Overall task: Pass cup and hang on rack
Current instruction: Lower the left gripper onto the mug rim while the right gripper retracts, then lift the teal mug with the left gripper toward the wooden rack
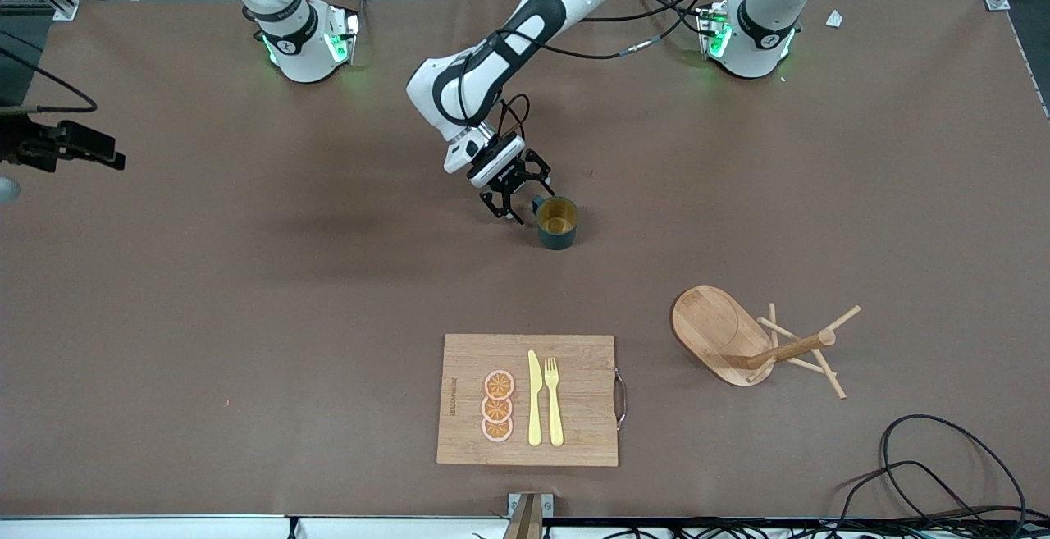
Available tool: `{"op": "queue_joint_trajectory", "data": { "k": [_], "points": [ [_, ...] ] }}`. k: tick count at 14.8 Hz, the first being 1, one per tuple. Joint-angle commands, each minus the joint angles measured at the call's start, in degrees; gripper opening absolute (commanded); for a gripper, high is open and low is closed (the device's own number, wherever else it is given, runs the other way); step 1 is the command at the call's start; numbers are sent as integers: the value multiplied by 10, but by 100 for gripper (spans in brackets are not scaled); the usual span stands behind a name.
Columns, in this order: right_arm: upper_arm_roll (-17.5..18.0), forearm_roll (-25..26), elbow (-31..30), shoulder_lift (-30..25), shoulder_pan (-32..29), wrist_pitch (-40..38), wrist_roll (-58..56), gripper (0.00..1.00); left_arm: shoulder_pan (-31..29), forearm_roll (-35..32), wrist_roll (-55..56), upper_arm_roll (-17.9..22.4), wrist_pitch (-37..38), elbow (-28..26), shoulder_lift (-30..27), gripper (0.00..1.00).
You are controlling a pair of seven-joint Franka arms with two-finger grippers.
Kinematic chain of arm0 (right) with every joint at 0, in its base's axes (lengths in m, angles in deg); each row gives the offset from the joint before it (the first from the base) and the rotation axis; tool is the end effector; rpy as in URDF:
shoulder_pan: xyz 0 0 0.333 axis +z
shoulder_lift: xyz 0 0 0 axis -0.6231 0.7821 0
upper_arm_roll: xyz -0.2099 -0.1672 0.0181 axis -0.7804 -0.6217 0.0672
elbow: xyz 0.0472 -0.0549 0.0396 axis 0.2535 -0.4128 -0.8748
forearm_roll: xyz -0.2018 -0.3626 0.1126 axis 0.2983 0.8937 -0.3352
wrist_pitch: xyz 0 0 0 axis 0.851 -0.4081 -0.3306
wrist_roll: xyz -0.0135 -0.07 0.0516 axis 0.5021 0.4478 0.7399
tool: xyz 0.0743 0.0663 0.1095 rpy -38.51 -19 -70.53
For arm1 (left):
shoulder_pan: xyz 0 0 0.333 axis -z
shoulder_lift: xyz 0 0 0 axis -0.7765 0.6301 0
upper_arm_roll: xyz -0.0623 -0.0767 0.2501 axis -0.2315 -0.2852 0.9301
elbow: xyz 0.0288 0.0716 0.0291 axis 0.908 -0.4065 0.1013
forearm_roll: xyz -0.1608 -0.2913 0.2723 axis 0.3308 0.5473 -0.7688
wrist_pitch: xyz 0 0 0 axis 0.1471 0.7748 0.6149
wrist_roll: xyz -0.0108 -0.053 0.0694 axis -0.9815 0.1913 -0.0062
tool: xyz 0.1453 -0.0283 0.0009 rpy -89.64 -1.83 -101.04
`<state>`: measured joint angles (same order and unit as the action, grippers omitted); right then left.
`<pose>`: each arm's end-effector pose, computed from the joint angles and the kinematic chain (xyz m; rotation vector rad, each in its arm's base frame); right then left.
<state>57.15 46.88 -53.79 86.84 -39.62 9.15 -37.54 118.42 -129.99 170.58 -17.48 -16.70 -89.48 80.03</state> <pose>0.5706 -0.0494 0.5215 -3.1052 -0.0212 0.2337 0.3370 -0.5828 0.0602 -2.3336 -0.6837 -1.0332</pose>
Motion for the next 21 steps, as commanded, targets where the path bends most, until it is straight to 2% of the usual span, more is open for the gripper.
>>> {"op": "queue_joint_trajectory", "data": {
  "k": [1,3,5,10,13,17,21],
  "points": [
    [2,7,-43,-46,1,4,11,100,7,-18,-21,9,4,10,8,49],
    [4,7,-43,-52,3,-6,33,100,12,-34,-32,8,8,9,9,22],
    [5,6,-43,-54,3,-7,37,100,12,-35,-33,8,8,9,9,13],
    [4,6,-42,-75,2,-7,28,100,7,-31,-66,7,8,9,-11,3],
    [2,6,-42,-80,1,-9,10,100,-26,24,-105,4,6,9,-56,2],
    [2,8,-36,-90,0,-27,8,100,-81,159,-186,1,-6,9,-153,2],
    [2,9,-36,-92,0,-32,8,100,-158,328,-269,2,-8,7,-253,2]
  ]
}}
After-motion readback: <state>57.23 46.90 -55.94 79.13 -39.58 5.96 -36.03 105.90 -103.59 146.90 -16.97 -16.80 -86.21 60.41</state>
